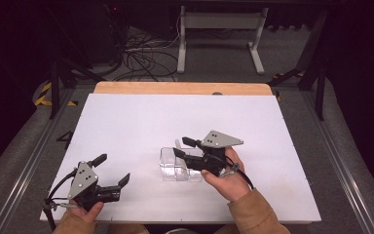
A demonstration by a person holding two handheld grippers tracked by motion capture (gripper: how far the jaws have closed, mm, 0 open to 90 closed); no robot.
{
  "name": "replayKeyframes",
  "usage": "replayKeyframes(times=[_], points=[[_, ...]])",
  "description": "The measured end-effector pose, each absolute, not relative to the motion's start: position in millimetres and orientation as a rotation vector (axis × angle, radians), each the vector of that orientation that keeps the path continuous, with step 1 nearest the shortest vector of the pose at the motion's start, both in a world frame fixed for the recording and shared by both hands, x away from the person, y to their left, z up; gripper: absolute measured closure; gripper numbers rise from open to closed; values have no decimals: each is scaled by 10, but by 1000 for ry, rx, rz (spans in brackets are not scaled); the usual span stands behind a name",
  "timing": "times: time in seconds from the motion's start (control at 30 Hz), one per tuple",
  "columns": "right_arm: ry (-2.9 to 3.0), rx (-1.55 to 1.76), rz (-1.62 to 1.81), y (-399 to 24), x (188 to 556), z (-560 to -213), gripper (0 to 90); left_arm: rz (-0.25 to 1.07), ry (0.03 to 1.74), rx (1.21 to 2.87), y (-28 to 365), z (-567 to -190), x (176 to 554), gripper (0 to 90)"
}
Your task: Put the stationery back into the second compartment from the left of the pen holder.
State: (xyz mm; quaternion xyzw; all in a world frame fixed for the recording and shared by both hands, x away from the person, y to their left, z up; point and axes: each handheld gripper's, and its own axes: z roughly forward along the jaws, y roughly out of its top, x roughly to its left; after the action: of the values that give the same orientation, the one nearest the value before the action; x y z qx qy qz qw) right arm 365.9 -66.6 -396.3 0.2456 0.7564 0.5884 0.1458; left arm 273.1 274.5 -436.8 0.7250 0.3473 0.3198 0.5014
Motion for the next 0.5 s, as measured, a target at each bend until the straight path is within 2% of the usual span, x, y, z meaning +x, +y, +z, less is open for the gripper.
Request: replayKeyframes(times=[0.1, 0.23, 0.4, 0.5], points=[[2146, 652, 1693, -677, 3641, -3925, 321, 776, 838, 1754, 2745, -4365, 2731, 71], [2113, 588, 1682, -693, 3595, -3843, 227, 778, 838, 1753, 2746, -4364, 2730, 70], [2099, 574, 1690, -725, 3565, -3774, 169, 779, 835, 1752, 2751, -4361, 2725, 70], [2090, 571, 1702, -745, 3555, -3757, 165, 778, 837, 1744, 2754, -4356, 2723, 70]])
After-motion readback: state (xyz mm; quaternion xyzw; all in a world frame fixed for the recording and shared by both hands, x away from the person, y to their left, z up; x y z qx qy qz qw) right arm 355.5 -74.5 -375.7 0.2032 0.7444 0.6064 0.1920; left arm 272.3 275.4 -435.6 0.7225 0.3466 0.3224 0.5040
